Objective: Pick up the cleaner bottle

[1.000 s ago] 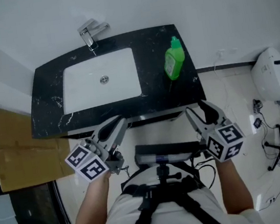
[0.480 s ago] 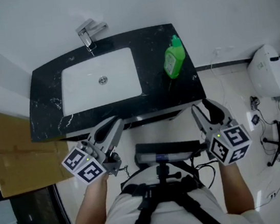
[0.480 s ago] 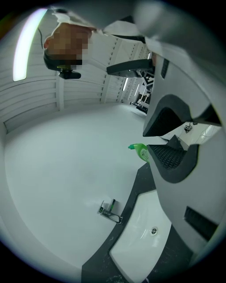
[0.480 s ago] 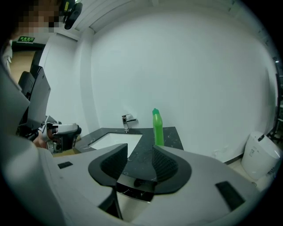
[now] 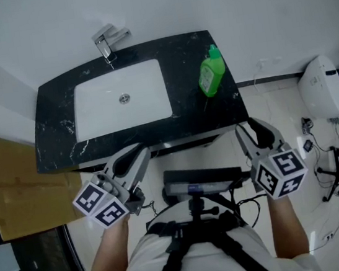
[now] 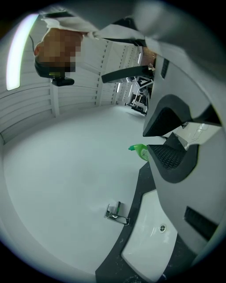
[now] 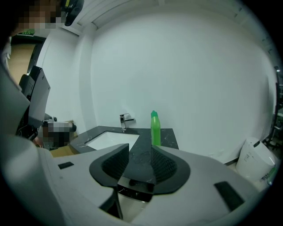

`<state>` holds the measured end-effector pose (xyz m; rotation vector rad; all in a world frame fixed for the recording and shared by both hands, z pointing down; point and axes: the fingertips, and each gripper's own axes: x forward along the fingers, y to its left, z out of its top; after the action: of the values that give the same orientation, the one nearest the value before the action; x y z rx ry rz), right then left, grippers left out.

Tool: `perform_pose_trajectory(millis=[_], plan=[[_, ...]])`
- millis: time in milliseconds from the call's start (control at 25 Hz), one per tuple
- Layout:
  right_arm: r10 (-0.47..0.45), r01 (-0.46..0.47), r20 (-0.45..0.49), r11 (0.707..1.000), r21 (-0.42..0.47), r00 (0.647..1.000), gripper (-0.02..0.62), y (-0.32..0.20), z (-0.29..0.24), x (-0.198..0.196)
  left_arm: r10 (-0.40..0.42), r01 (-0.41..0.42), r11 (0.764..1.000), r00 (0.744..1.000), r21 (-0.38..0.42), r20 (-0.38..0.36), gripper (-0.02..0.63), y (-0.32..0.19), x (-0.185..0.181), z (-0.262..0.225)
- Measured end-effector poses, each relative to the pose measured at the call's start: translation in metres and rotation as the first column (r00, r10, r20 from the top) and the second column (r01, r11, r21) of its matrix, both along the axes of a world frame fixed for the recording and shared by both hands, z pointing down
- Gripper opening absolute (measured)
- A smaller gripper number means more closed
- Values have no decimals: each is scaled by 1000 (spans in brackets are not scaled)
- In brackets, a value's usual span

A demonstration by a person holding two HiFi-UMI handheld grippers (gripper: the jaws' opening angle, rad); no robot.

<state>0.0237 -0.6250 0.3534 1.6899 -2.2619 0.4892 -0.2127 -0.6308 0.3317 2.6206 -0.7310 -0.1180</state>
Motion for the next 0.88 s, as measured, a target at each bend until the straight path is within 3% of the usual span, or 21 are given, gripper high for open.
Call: perform_pose_trajectory(millis=[880], plan=[[43,-43,-16,999,3,999,161,-12,10,14,3,-3,999,1000,-36,-20,52,-1,5,8]])
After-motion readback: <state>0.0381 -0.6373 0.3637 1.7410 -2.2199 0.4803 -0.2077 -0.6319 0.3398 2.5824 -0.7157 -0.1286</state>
